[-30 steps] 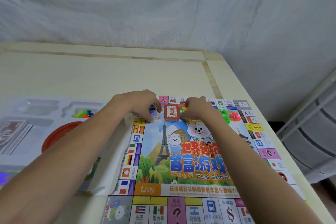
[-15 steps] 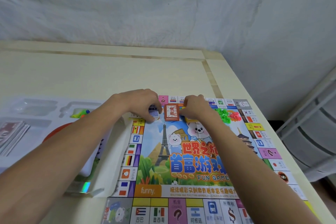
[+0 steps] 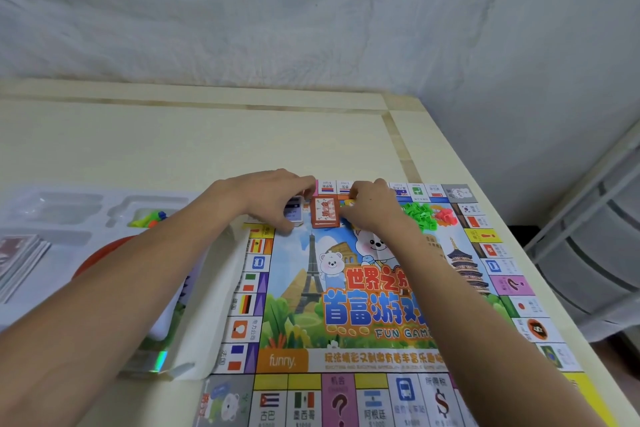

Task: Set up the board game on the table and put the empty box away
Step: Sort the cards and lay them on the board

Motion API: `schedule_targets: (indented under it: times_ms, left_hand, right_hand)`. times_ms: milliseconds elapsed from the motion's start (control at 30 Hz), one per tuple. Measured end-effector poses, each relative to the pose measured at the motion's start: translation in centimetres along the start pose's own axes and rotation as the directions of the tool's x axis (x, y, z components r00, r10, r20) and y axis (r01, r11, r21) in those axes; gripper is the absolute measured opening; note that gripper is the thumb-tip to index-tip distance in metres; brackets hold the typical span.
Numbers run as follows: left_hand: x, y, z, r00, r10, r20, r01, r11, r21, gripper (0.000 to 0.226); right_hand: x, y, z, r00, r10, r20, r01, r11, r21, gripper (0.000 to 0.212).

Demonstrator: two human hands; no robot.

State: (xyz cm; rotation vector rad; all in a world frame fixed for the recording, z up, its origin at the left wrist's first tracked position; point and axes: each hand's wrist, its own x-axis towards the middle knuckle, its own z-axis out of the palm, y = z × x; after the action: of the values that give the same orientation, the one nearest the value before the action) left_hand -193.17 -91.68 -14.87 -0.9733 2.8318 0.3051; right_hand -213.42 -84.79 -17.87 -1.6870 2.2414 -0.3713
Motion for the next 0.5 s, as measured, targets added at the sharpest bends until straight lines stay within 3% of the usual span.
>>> schedule_targets:
  times_ms: [500]
  left_hand:
    - [-0.07,-0.07,0.42,1.000,-0.007,0.004,0.008,1.000,-0.029,0.058]
  right_hand:
    - [-0.14,0.23,0.07,1.000,0.009,-0.014,-0.008,1.000,0.028,0.050]
